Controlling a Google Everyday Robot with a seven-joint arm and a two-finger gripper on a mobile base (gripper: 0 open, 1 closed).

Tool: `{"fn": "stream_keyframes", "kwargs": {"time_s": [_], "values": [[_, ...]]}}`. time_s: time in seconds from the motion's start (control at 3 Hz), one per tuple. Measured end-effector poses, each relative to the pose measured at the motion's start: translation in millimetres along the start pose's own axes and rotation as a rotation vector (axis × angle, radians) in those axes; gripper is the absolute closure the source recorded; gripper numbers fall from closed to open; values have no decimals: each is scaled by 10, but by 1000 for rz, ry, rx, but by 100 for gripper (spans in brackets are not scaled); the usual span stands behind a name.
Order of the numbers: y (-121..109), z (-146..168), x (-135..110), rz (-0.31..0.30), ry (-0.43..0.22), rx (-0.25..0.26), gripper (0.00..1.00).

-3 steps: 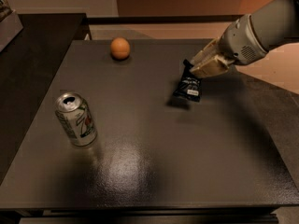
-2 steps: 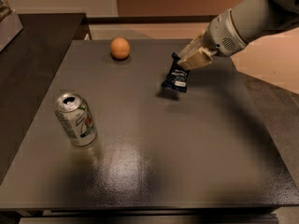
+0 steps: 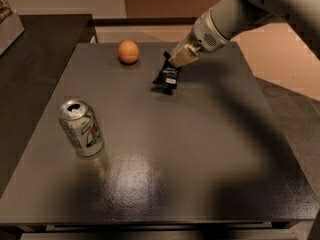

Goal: Move rxbar blueberry near orange

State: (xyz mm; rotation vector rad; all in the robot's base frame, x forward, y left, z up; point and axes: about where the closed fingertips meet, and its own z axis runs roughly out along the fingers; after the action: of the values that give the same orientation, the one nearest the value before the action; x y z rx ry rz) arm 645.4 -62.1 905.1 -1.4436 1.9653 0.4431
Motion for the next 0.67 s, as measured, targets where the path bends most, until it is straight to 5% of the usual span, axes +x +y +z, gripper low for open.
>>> {"fn": "stream_keyframes", "kwargs": {"time_s": [0.33, 0.67], "values": [[-174, 234, -129, 29, 5, 2, 100], [-357, 403, -226, 66, 1, 5, 83]]}}
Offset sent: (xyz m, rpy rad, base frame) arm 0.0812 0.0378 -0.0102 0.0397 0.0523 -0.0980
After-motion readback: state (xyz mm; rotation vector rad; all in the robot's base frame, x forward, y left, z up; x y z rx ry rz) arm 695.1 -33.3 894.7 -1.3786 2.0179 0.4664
